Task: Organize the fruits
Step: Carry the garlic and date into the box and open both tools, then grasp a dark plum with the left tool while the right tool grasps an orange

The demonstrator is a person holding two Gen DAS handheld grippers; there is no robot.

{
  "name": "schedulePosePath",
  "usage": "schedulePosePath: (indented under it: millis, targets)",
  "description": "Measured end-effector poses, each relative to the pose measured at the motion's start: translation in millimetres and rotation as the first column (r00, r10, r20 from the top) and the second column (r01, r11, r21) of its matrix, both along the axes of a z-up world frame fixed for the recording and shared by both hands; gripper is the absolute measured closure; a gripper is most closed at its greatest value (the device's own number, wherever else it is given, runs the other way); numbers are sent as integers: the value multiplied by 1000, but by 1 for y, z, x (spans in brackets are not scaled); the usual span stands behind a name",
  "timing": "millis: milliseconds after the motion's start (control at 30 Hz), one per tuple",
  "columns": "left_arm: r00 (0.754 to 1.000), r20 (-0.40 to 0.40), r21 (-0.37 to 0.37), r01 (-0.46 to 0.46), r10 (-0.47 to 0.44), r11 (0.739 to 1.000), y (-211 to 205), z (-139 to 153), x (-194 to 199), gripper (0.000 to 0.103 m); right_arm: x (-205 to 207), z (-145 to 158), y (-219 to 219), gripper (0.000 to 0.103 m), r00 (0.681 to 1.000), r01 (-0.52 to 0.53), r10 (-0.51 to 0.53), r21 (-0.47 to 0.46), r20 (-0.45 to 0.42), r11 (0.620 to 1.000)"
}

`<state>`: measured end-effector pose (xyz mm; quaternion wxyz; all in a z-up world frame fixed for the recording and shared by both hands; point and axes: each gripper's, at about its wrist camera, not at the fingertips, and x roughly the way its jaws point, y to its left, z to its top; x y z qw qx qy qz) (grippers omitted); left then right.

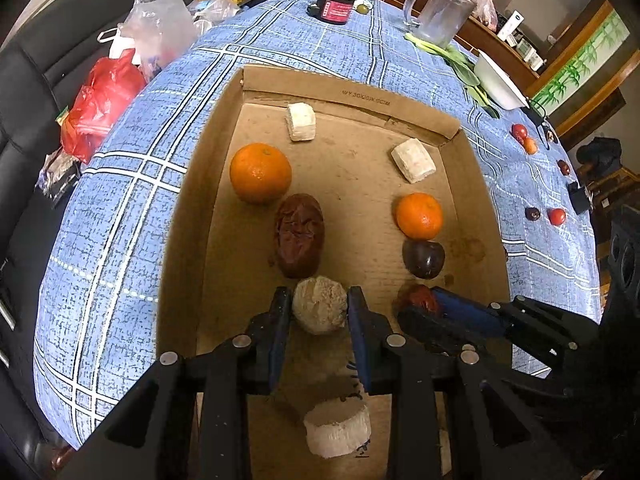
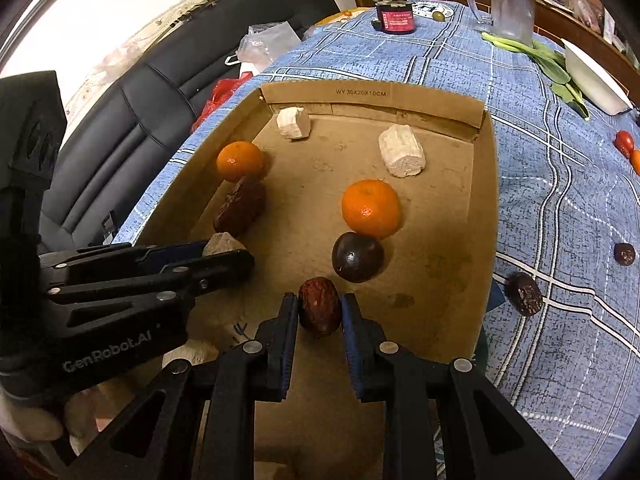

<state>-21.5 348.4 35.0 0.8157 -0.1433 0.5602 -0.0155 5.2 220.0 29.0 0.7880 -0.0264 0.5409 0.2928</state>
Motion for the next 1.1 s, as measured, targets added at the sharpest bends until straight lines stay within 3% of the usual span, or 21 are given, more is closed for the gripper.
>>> schedulePosePath:
  millis: [133, 300, 567, 833, 1100]
  targets:
    - [1000, 15, -19, -23, 24, 1000, 5, 9, -1, 69, 0, 2, 1, 77, 1000, -9, 9, 7, 2, 1000]
    - [997, 50, -24, -60, 61, 998, 7, 25, -1, 62, -1, 15, -4, 59, 999, -4, 3, 24, 44, 1000]
    - [992, 91, -38, -87, 90, 995, -8, 48, -1, 58, 0, 33, -32, 57, 996, 52, -58, 70, 74, 996]
    - [992, 112, -34, -61, 64, 998, -43, 58, 4, 57, 4, 40, -97, 57, 980, 171, -179, 97, 82, 980]
    - [995, 96, -38, -17, 20, 999, -81, 52, 11, 57, 16, 24, -184, 57, 933, 357, -360, 91, 9, 929]
